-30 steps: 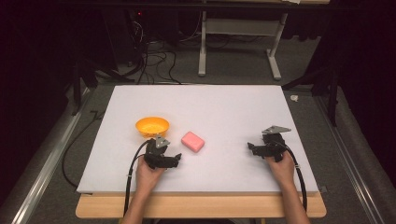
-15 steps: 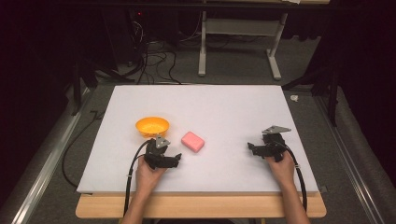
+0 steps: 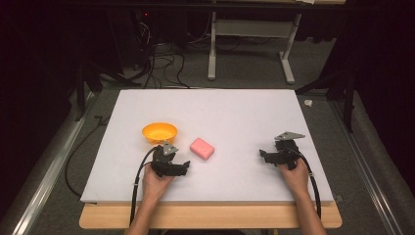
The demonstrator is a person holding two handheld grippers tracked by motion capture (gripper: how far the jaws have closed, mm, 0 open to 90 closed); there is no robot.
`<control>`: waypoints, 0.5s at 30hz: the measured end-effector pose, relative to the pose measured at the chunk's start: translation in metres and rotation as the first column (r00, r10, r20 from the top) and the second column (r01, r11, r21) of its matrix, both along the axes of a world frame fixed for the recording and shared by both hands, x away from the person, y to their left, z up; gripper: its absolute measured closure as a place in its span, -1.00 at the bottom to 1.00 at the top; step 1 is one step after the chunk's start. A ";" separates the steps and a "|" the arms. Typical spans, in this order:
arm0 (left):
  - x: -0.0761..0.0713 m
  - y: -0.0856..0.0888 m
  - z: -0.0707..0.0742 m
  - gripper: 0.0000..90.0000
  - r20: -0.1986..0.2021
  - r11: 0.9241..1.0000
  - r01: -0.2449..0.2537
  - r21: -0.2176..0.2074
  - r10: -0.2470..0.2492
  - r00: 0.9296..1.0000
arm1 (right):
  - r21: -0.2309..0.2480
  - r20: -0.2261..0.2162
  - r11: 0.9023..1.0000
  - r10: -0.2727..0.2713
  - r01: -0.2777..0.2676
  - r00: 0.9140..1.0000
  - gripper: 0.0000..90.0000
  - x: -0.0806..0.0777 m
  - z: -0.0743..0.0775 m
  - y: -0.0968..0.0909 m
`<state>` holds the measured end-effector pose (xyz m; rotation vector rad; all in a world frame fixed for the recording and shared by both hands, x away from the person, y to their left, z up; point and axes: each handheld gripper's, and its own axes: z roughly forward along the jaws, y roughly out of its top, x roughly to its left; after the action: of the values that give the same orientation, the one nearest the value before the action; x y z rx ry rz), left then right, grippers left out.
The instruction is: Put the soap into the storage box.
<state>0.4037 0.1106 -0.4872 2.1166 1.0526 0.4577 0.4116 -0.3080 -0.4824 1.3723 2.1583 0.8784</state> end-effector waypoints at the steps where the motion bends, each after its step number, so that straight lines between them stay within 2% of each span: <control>1: 0.000 0.000 0.000 -0.67 0.005 1.000 -0.001 0.003 0.001 1.000 | 0.001 0.000 1.000 0.001 -0.001 1.000 -0.52 0.000 0.000 0.000; 5: -0.003 -0.001 0.004 -0.67 0.016 1.000 0.013 -0.020 -0.013 1.000 | 0.003 -0.001 1.000 -0.001 0.001 1.000 -0.52 0.000 0.000 0.000; 8: -0.006 -0.001 0.009 -0.67 0.028 0.998 0.010 -0.062 -0.009 1.000 | 0.002 0.000 1.000 -0.001 0.001 1.000 -0.52 0.000 0.000 0.000; 13: -0.009 -0.002 0.014 -0.67 0.032 0.998 0.016 -0.065 -0.014 0.999 | 0.002 0.000 1.000 -0.001 0.001 1.000 -0.52 0.000 0.000 0.000; 15: -0.011 -0.003 0.018 -0.67 0.038 0.996 0.021 -0.084 -0.018 0.999 | 0.002 0.001 1.000 -0.002 0.002 1.000 -0.52 0.000 0.000 0.000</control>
<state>0.3927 0.1073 -0.4693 2.0354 1.0115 0.4342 0.4116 -0.3078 -0.4824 1.3744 2.1561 0.8799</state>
